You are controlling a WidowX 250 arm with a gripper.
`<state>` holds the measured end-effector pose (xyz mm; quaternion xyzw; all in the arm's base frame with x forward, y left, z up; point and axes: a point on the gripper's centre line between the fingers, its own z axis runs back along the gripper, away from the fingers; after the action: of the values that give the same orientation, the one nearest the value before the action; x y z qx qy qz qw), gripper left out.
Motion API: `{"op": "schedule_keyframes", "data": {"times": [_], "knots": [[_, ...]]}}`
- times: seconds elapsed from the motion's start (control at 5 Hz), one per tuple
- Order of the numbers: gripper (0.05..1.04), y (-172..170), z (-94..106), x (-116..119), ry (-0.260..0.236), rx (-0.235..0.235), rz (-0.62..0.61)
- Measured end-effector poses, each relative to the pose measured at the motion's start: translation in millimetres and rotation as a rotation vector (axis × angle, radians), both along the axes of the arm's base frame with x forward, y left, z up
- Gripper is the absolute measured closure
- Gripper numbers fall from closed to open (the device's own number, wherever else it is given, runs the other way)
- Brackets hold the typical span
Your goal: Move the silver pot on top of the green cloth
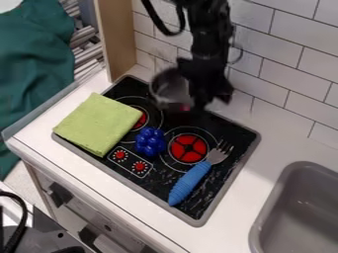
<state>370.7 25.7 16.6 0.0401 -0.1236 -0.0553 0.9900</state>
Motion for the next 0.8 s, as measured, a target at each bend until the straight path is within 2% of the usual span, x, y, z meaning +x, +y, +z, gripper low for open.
{"op": "schedule_keyframes", "data": {"times": [0.2,0.4,0.8], "knots": [[1.025,4.0,35.2,-12.5,-0.067,0.004,0.1],[1.025,10.4,60.5,-47.3,-0.058,0.008,0.267],[1.025,40.3,34.4,-106.8,0.068,-0.005,0.399]]}}
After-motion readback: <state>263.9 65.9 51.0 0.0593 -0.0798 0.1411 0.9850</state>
